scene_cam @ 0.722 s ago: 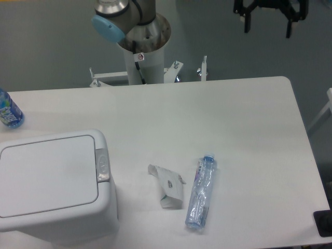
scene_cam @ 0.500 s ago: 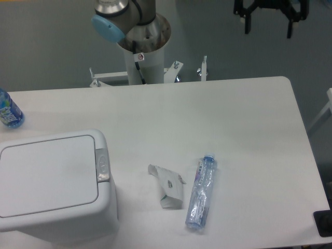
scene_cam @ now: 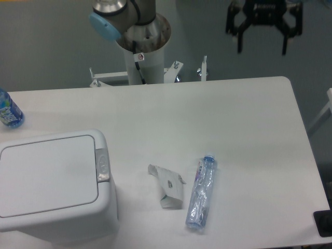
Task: Open the trash can
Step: 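Lower the open gripper toward the white trash can lid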
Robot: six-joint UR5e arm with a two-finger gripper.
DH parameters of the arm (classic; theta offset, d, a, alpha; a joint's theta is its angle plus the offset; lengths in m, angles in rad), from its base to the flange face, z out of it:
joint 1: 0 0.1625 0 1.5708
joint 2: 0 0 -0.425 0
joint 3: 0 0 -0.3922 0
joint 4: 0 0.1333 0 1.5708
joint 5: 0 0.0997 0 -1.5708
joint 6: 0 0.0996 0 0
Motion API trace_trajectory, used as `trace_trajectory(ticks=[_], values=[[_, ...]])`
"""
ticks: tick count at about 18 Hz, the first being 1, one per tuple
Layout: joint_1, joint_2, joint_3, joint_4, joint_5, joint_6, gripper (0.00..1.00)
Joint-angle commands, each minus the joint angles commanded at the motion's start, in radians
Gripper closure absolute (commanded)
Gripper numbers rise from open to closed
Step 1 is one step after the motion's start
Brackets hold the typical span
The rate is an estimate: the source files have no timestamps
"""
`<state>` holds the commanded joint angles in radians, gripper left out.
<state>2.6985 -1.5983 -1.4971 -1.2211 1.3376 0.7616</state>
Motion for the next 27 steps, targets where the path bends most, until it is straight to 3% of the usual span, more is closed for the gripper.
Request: trace_trajectory(ticks=[4,7,9,13,22,27], values=[[-0.109,-0.048,-0.009,0.017,0.005,-0.168,0.00],[-0.135,-0.069,-0.014,0.023,-0.005,-0.237,0.00],[-0.181,-0.091,-0.006,0.041,-0.062,-0.333,0.00],[-0.194,-0.120,-0.008,0.113,-0.207,-0.465,0.00],[-0.296,-0.209,0.009,0.304,-0.215,-0.651,0.00],[-0.322,-0.218,0.009,0.308,-0.213,-0.676,0.00]])
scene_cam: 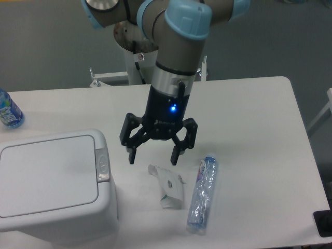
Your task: Open the trash can
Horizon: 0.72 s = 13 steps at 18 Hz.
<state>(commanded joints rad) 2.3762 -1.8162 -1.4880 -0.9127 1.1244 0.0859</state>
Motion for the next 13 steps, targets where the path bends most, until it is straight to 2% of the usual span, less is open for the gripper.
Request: trace_trajectory(ticks=[13], values=[[-0.026,-0.006,-0.014,0.000,0.000,0.000,0.00]])
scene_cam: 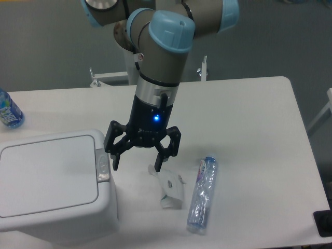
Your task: Open the trash can
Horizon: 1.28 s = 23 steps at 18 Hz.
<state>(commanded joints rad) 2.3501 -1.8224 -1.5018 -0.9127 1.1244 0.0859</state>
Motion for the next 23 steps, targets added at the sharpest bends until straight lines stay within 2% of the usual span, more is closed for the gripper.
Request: trace_trajectory(ticks=[23], values=[[-0.014,-0.008,0.011,0.000,0.008,0.009,0.00]])
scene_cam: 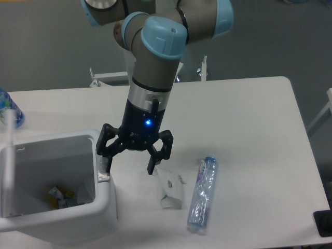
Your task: Open the trash can
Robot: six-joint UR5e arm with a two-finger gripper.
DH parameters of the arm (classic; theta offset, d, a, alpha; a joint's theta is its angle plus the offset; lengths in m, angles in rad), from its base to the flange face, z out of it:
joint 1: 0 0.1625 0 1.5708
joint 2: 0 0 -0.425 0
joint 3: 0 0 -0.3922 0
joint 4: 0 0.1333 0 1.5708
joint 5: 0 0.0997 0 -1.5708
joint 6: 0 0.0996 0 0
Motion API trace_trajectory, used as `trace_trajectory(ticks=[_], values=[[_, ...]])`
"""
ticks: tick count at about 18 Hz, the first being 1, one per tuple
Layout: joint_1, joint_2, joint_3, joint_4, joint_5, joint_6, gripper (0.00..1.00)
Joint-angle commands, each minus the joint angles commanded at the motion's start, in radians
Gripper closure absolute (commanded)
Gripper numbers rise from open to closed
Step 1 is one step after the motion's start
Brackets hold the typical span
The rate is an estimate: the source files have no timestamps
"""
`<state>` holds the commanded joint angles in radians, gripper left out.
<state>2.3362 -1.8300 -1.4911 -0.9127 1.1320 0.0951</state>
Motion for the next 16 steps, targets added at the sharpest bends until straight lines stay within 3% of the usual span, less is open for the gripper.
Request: trace_trajectory(ticks=[3,7,9,11,14,16], values=[[0.020,0.000,0.064,0.002,0.023,0.005,0.00],[0.126,0.032,0.072,-0.005,0.138,0.021,0.00],[0.155,0.041,0.069,-0.006,0.179,0.084,0.00],[0.158,0.040,0.065,-0.017,0.294,0.213,0.00],[0.156,0.041,0.054,-0.150,0.431,0.484,0.00],[0.160,0.043,0.055,-0.193,0.451,0.598,0.00]])
